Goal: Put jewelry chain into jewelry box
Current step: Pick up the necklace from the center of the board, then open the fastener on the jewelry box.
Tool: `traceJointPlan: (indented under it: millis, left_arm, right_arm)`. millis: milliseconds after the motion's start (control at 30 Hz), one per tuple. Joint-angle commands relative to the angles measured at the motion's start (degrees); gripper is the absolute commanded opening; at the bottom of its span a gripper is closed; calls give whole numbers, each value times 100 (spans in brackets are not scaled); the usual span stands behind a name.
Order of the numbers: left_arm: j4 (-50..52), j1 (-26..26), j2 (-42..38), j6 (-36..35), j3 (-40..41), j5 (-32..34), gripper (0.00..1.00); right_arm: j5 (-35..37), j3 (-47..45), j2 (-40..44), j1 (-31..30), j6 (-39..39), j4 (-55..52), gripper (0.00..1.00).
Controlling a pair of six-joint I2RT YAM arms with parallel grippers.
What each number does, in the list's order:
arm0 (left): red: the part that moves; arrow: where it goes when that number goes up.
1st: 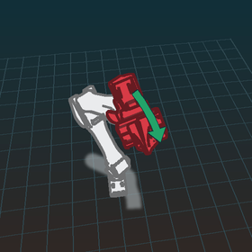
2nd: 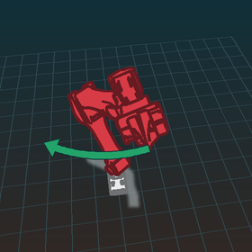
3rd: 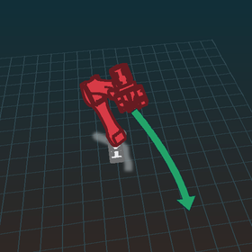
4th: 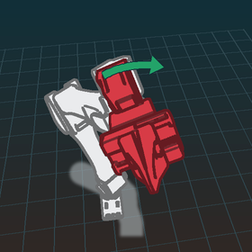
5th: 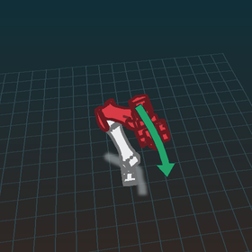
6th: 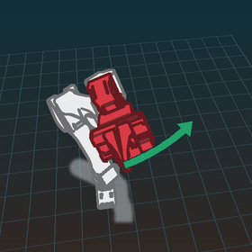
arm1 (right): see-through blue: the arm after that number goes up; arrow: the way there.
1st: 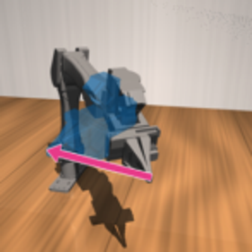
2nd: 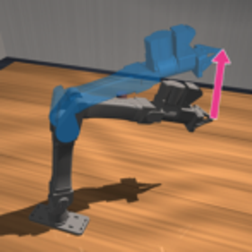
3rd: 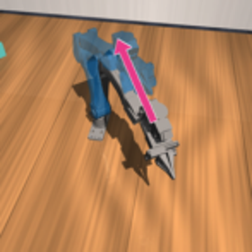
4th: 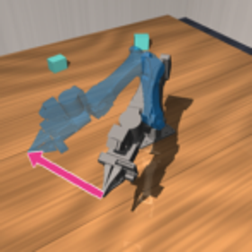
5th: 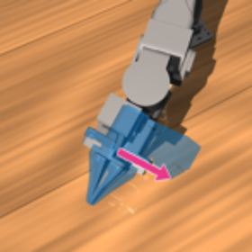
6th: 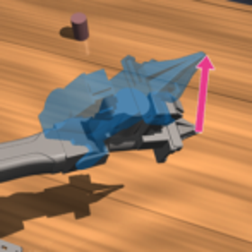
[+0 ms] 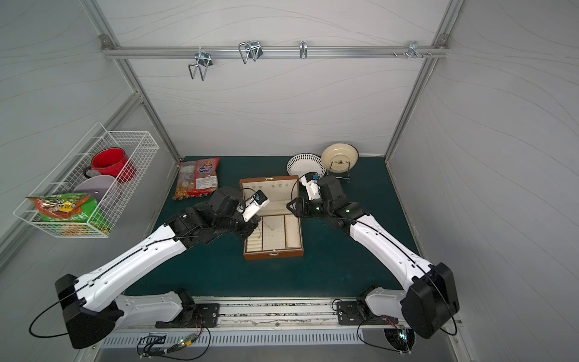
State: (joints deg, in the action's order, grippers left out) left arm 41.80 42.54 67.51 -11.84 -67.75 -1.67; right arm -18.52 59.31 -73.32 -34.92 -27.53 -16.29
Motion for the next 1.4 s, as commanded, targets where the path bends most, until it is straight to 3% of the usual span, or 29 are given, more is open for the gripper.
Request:
traceJointPlan:
  millis: [0, 167, 367, 533, 800, 1367]
  left_arm:
    - [218, -259, -226, -86, -243, -126, 0]
    - [319, -542, -364, -56, -185, -169, 0]
    - [236, -616, -459, -16, -71, -121, 0]
    - [66, -620, -590, 74, 12, -191, 0]
    - [-181, -617, -823, 211, 219, -465, 0]
    - [-347, -620, -915, 392, 275, -765, 0]
  right_arm:
    - [665, 232, -218, -176, -125, 233, 52]
    - [1631, 147, -491, -458, -747, 796, 53]
    - [2385, 457, -832, -428, -1919, 748, 55]
    - [2383, 766, -1161, -265, -3056, 757, 54]
    - [2275, 1327, -1720, -272, -4041, 603, 52]
    - [2758, 1702, -2284, -567, -5020, 639, 50]
